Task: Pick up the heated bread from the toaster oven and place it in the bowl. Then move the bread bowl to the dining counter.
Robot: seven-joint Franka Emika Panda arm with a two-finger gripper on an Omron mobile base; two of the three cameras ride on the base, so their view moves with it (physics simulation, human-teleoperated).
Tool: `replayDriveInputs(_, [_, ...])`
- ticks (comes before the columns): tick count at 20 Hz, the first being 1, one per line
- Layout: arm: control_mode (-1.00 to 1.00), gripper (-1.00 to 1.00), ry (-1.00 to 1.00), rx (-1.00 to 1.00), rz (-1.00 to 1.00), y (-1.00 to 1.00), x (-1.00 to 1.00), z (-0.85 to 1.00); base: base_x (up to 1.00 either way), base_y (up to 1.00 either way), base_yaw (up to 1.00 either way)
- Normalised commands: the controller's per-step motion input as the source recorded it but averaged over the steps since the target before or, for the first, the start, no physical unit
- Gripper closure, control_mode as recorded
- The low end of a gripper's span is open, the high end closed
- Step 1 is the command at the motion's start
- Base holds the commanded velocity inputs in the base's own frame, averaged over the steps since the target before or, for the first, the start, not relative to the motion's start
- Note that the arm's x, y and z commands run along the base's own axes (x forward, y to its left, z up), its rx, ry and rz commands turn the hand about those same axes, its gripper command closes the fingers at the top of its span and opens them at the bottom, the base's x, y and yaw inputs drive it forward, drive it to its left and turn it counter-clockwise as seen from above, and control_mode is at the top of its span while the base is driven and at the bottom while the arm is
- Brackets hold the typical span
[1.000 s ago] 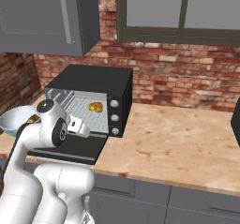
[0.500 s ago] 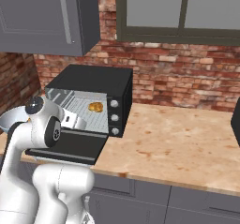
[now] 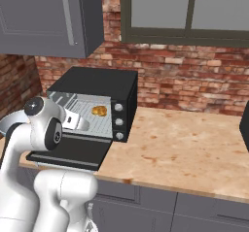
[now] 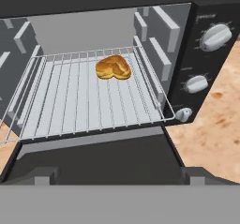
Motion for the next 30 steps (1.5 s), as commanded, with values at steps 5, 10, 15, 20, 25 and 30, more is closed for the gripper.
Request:
replayDriveInputs(5, [-1.00,-1.00,0.00,0.00,0.00,0.00,0.00,0.00,0.00,0.00,0.00])
replayDriveInputs(10, [-1.00,-1.00,-0.02,0.00,0.00,0.00,0.01,0.00,0.00,0.00,0.00])
replayDriveInputs(15, [-1.00,-1.00,0.00,0.00,0.00,0.00,0.21,0.00,0.00,0.00,0.00])
replayDriveInputs(20, [-1.00,-1.00,0.00,0.00,0.00,0.01,0.27,0.01,0.00,0.00,0.00])
replayDriveInputs(25, [-1.00,-1.00,-0.03,0.00,0.00,0.15,0.40,0.00,0.00,0.00,0.00])
replayDriveInputs(30, [-1.00,-1.00,-0.10,0.00,0.00,0.06,0.34,0.00,0.00,0.00,0.00])
